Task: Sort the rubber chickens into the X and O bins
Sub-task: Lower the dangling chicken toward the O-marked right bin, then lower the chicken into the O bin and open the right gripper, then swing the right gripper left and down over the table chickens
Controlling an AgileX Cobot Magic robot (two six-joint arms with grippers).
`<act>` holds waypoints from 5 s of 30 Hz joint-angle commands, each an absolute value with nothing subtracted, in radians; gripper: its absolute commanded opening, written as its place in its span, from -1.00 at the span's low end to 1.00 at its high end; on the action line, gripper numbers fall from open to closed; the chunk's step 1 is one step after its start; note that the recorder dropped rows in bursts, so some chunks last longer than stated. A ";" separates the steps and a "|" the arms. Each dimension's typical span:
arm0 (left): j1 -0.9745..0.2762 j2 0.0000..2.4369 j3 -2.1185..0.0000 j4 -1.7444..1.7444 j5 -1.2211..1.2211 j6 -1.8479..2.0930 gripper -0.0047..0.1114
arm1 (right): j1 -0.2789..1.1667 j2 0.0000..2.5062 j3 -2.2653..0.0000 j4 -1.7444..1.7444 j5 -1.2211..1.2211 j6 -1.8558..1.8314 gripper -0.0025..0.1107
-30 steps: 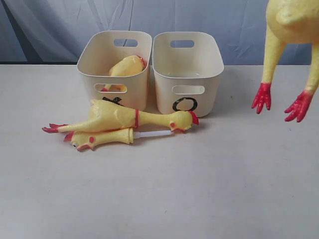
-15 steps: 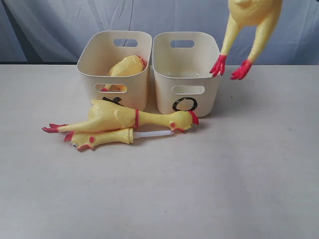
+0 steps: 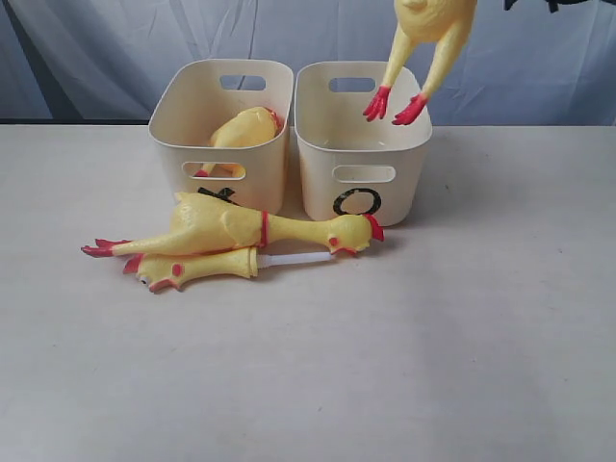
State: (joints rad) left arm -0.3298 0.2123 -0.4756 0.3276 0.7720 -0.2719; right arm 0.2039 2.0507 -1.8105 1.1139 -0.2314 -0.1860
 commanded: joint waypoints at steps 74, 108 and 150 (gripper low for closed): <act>-0.331 0.205 -0.472 0.278 0.762 -0.234 -0.24 | 0.352 2.507 -2.209 0.794 0.000 -0.165 -0.33; -0.331 0.205 -0.472 0.278 0.762 -0.231 -0.24 | 0.352 2.261 -2.209 0.545 0.486 -0.234 -0.82; -0.331 0.205 -0.472 0.278 0.762 -0.225 -0.24 | 0.582 2.064 -2.002 0.403 1.131 -0.696 -0.97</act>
